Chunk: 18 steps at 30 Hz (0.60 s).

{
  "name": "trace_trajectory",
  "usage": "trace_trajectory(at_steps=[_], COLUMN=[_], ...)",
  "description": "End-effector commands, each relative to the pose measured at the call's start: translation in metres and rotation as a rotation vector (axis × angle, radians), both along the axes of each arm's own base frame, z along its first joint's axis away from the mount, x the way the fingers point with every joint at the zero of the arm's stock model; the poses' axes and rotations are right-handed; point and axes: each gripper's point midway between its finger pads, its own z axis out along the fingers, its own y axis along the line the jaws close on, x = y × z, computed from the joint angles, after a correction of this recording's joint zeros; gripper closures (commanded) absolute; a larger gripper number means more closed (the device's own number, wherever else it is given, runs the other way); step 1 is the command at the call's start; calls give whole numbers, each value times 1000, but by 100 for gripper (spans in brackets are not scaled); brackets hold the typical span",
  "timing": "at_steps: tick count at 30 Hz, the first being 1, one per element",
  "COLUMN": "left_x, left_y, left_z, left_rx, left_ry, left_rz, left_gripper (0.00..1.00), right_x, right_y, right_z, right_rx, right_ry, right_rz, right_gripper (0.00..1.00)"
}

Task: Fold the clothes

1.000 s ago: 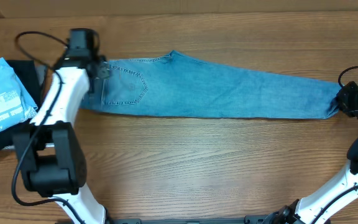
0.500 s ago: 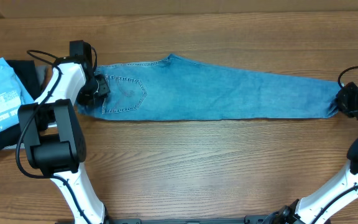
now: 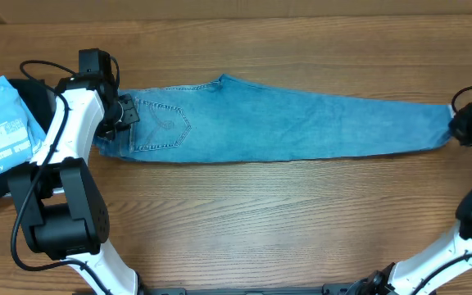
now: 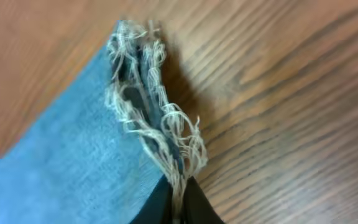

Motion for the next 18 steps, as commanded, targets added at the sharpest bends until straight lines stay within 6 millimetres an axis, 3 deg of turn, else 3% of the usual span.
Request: trace_trajectory(at_steps=[1,4,8,12,15,18], left_x=[-3,-3,-3,-3,-4,-4], left_y=[6,6,7,7,6,6], left_z=[7,7,7,7,6,6], left_rx=[17,20,23,22,22,22], left_ry=[-9,-9,-8,-8,-4,-4], left_rz=[-7,-12,-13,-13,-13,-13], left_gripper=[96,96,96,96,96,96], right_x=[-6,-13,-21,-31,-31,-21], right_y=[-11,-11,-4,3,5,6], right_z=[27,25,21,-3,-20,-20], right_rx=[-88,-92,-65,-42,-45,-36], right_ry=[-10,23,59,90,70,22], right_rz=[-17,-24,-21,-20,-18,-14], right_gripper=[75,64,64,64,64,64])
